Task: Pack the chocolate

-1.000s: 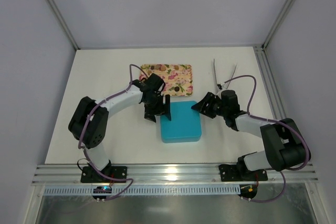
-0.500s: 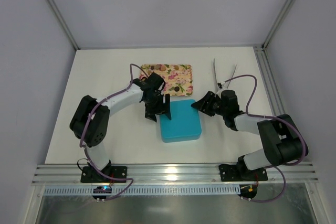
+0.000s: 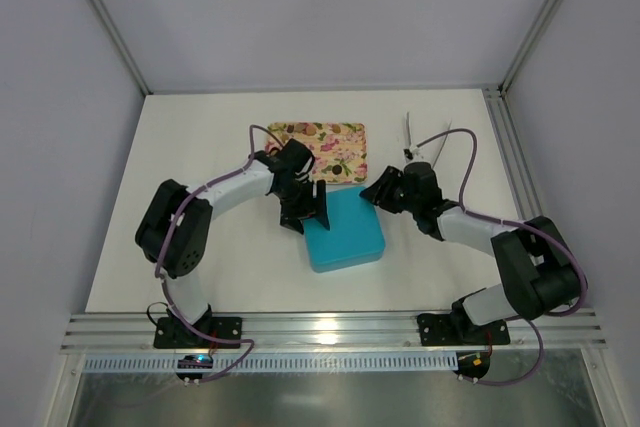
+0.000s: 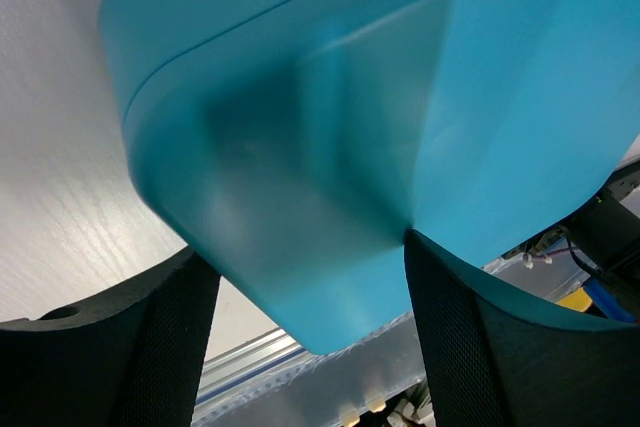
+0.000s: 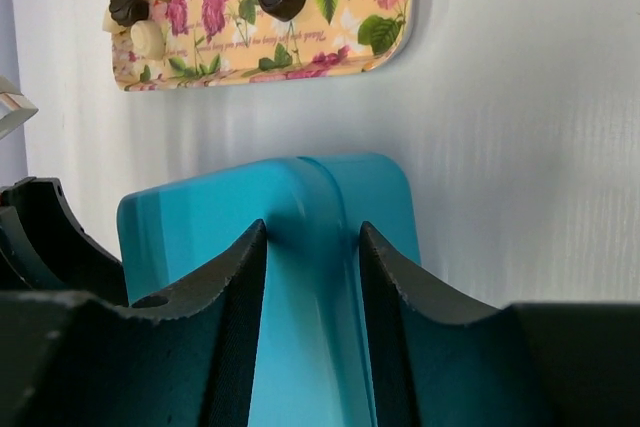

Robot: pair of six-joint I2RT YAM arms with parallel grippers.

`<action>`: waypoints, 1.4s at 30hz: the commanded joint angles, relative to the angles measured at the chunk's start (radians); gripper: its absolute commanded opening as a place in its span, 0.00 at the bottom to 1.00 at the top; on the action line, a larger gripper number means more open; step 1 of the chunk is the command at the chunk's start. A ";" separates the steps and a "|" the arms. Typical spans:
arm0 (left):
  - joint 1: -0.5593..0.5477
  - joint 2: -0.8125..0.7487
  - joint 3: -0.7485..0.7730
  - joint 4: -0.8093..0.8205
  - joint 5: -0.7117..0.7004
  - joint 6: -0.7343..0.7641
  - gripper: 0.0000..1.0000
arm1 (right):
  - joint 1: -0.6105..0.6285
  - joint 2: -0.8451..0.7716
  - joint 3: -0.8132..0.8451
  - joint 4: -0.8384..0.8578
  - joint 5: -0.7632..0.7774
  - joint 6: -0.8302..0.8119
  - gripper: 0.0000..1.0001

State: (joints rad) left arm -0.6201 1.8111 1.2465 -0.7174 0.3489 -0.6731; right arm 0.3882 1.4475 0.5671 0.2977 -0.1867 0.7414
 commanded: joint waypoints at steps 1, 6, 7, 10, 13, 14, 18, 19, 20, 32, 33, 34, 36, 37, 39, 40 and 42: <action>-0.024 0.100 -0.090 -0.048 -0.172 0.058 0.70 | 0.054 0.094 -0.035 -0.292 0.148 -0.071 0.36; -0.046 0.106 -0.116 -0.013 -0.149 0.058 0.70 | 0.081 0.163 0.000 -0.336 0.168 -0.076 0.35; -0.049 0.106 -0.119 -0.007 -0.143 0.058 0.70 | 0.087 0.172 0.005 -0.342 0.170 -0.079 0.34; -0.059 0.102 -0.136 0.013 -0.130 0.060 0.70 | 0.100 0.192 0.017 -0.374 0.181 -0.079 0.33; -0.061 0.082 -0.139 0.024 -0.129 0.070 0.69 | 0.104 0.166 0.011 -0.394 0.182 -0.063 0.33; -0.061 0.074 -0.139 0.026 -0.134 0.076 0.70 | 0.106 0.156 0.011 -0.400 0.182 -0.063 0.33; -0.056 0.036 -0.137 0.027 -0.125 0.078 0.70 | 0.112 0.096 -0.007 -0.427 0.182 -0.054 0.33; -0.056 0.022 -0.140 0.033 -0.123 0.075 0.70 | 0.112 0.087 -0.012 -0.430 0.182 -0.053 0.33; -0.056 0.013 -0.145 0.041 -0.123 0.070 0.69 | 0.112 0.077 -0.018 -0.434 0.182 -0.054 0.34; 0.008 -0.208 -0.317 0.183 -0.243 -0.101 0.79 | 0.112 0.080 0.043 -0.503 0.153 -0.111 0.42; 0.019 -0.231 -0.323 0.202 -0.246 -0.108 0.79 | 0.112 0.086 0.053 -0.506 0.145 -0.115 0.42; 0.023 -0.236 -0.326 0.207 -0.249 -0.112 0.80 | 0.110 0.090 0.057 -0.514 0.142 -0.120 0.42; 0.036 -0.237 -0.329 0.217 -0.246 -0.121 0.79 | 0.110 0.097 0.071 -0.520 0.138 -0.125 0.42; 0.046 -0.236 -0.331 0.229 -0.248 -0.125 0.78 | 0.112 0.099 0.076 -0.531 0.138 -0.129 0.43; 0.054 -0.230 -0.338 0.249 -0.235 -0.128 0.77 | 0.112 0.105 0.094 -0.542 0.136 -0.132 0.42; 0.060 -0.216 -0.338 0.262 -0.231 -0.128 0.75 | 0.112 0.103 0.099 -0.552 0.136 -0.134 0.42; 0.060 -0.197 -0.340 0.268 -0.229 -0.125 0.72 | 0.112 0.102 0.112 -0.565 0.136 -0.134 0.42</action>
State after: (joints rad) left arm -0.5674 1.5646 0.9421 -0.4450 0.2329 -0.8089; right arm 0.4835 1.4807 0.7231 0.0414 -0.0772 0.6876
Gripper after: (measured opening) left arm 0.734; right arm 0.427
